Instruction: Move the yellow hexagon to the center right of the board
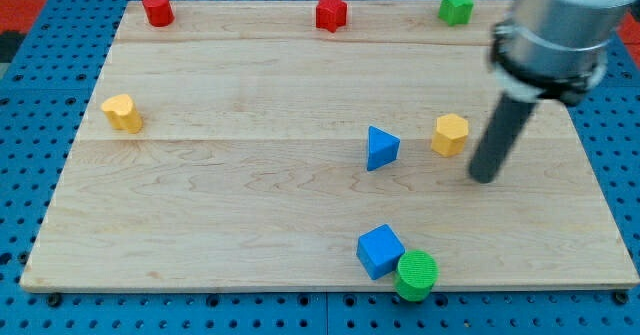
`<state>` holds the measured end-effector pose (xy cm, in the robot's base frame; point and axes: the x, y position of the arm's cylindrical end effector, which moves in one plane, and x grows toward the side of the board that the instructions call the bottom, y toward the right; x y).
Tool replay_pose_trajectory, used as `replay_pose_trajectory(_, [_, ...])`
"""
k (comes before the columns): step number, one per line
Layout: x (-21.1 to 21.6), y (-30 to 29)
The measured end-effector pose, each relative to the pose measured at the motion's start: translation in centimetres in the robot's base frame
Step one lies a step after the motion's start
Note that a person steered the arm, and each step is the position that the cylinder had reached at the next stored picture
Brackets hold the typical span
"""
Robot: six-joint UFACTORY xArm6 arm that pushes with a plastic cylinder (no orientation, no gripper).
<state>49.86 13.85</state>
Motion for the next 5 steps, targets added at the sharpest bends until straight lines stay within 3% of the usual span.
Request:
replay_pose_trajectory(1, [-3.7,-3.2])
replay_pose_trajectory(2, [-7.0,0.6])
replay_pose_trajectory(3, [-7.1,-0.2])
replay_pose_trajectory(5, [-3.1,3.8])
